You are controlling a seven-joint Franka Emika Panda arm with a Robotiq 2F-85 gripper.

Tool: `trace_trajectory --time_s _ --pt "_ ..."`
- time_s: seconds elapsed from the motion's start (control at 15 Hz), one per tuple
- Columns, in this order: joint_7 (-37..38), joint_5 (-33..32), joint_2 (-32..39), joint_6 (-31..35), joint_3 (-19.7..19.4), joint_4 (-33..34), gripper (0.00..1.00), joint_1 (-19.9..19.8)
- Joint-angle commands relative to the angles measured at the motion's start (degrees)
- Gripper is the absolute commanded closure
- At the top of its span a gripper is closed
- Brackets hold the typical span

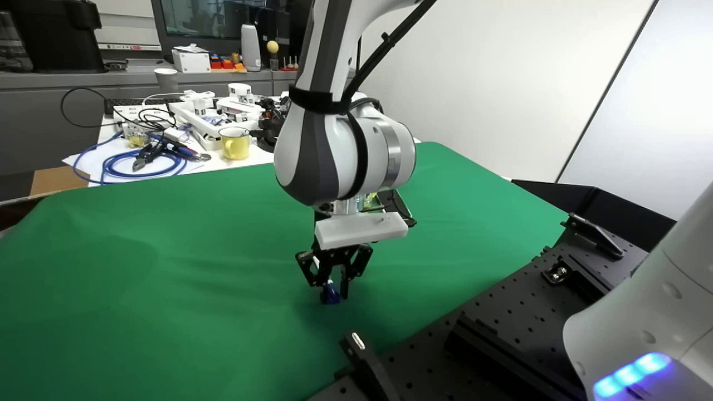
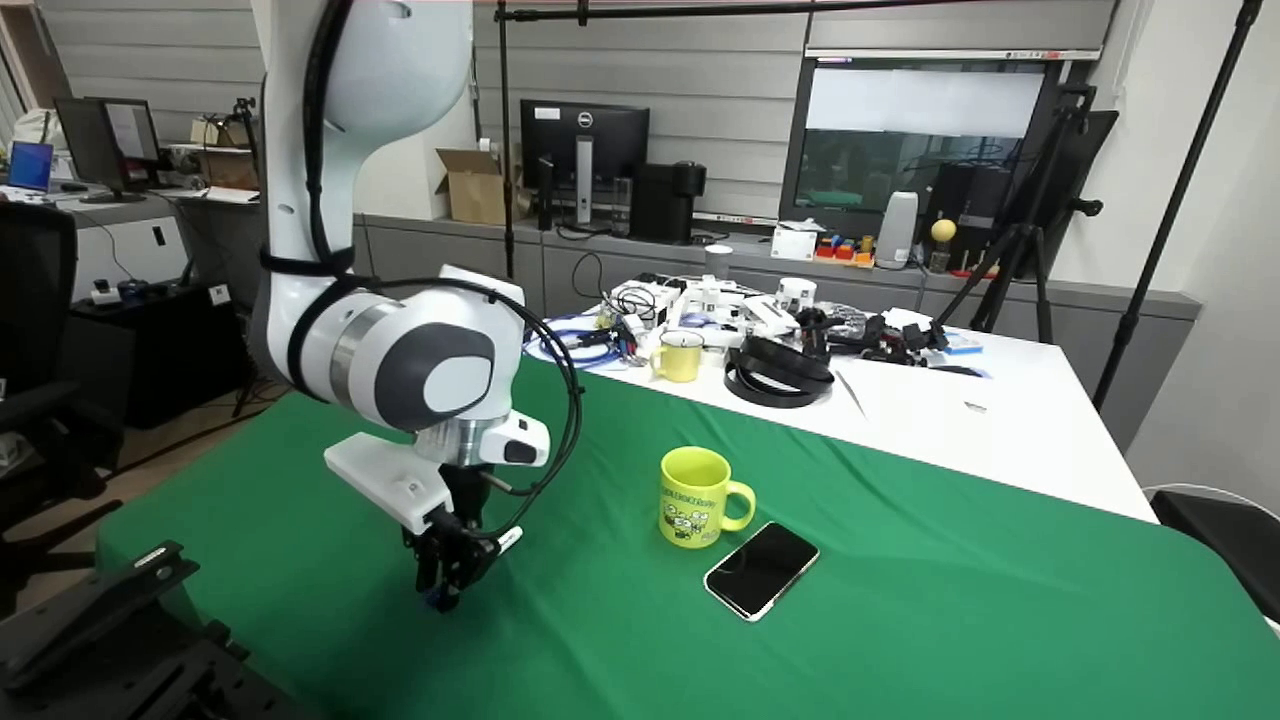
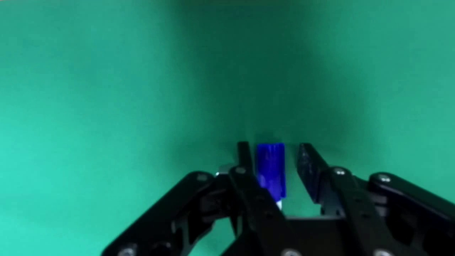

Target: Take the marker from the green cup and put it on the table

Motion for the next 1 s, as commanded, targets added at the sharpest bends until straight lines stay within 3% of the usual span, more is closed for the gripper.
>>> trace_trajectory --time_s 0.0,0.27,0.33,0.53,0.6,0.93 --pt "2.1 -1.2 -6.1 -6.2 0.3 1.1 0.3 -3.5" --pt "0.9 0.3 -14.0 -11.2 1.5 1.3 0.03 -7.7" --pt "0.6 0.9 -16.1 -13.0 1.9 1.2 0.01 -8.8" --pt "-2.0 4.2 -22.0 -19.5 3.9 0.6 0.0 -12.4" --pt "-0.8 2.0 -17.3 -16.0 1.7 2.6 0.0 -9.6" --pt "-2.0 3.9 -21.3 -19.4 2.5 1.5 0.0 -10.9"
